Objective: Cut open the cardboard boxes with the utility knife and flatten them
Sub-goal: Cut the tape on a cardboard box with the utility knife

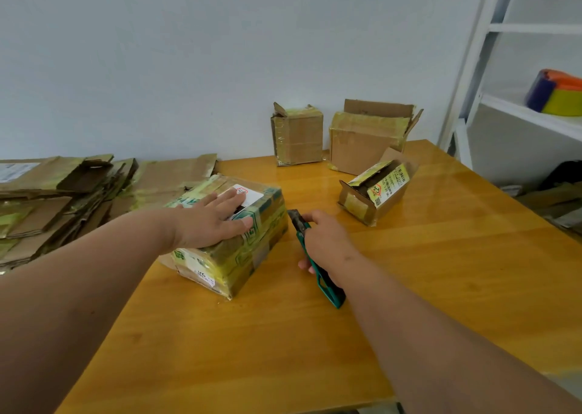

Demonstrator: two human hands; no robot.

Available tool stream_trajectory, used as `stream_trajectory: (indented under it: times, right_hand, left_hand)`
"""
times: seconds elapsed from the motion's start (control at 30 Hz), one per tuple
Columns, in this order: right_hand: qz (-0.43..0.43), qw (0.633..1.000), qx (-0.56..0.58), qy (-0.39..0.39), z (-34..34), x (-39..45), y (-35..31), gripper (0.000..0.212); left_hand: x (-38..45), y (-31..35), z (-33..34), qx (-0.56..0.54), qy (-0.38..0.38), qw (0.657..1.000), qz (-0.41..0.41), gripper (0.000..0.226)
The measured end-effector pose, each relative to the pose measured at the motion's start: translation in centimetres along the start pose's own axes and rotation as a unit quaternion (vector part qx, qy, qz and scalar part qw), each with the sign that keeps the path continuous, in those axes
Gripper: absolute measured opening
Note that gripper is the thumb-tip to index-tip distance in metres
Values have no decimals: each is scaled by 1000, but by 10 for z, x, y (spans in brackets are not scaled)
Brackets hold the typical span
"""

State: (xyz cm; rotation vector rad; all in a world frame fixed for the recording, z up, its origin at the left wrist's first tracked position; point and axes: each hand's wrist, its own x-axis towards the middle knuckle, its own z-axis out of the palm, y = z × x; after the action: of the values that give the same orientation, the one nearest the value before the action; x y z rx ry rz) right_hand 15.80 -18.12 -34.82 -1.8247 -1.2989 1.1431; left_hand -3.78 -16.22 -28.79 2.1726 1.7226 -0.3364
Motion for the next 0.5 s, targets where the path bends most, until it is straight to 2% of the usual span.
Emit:
stream_trajectory:
  times: [0.07, 0.23, 0.5]
  right_hand:
    - [4, 1000, 8, -3, 1, 0, -1, 51]
    - [14, 999, 31, -5, 5, 0, -6, 48]
    - [32, 995, 96, -4, 14, -6, -3, 46]
  left_hand:
    - [3, -2, 0, 3, -4, 1000, 8, 77]
    - [3, -4, -1, 10, -20, 1000, 10, 95]
    - [5, -3, 0, 26, -21, 999, 6, 92]
